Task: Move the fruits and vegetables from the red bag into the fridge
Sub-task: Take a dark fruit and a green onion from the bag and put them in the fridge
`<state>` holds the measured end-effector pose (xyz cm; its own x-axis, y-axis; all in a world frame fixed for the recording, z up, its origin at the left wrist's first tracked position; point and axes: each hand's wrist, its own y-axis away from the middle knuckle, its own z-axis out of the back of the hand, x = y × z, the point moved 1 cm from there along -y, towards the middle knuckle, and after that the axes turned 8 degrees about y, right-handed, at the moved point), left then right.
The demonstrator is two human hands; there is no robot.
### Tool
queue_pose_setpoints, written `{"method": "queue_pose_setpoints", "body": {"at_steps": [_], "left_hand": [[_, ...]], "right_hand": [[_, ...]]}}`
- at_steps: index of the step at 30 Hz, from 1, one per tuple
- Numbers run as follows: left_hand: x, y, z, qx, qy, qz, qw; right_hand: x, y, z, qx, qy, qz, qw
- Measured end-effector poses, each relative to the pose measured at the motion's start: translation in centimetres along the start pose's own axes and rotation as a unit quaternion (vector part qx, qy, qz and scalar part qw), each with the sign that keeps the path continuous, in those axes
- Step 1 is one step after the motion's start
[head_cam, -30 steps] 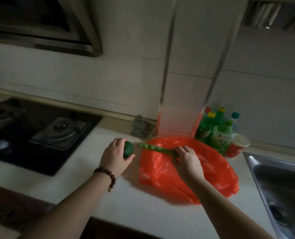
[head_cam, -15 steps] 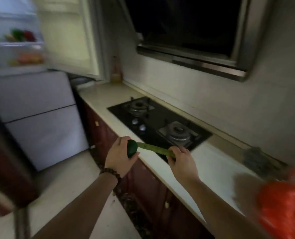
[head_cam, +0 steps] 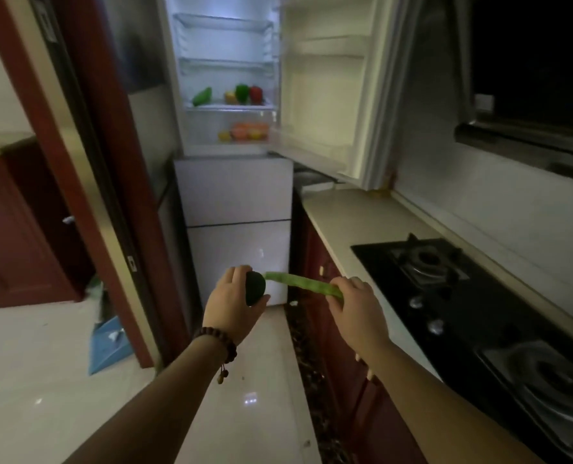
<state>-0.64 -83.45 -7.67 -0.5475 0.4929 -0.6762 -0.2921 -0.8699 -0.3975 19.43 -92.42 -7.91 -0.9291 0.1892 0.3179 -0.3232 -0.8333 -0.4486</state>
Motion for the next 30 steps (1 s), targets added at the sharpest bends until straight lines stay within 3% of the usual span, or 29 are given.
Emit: {"method": "queue_pose_setpoints", "body": {"at_steps": [7,17,30], "left_hand": [[2.4,-13.7,-0.5,-0.053,-0.037,0.038,0.997],[6.2,-29.9,-0.1,-0.110,-0.050,0.017,0.993],[19.6,-53.8,4.0,-0.151,-0.046,-0.007,0.987]], "right_hand": [[-0.6,-15.8,-4.9,-0.004,-0.027,0.046,0.999],[0.3,-34.0,-10.4,-0.022,-0.048,0.092,0.994],[9.1,-58.5,-23.1,-0.050,-0.053,0.104,0.992]]}}
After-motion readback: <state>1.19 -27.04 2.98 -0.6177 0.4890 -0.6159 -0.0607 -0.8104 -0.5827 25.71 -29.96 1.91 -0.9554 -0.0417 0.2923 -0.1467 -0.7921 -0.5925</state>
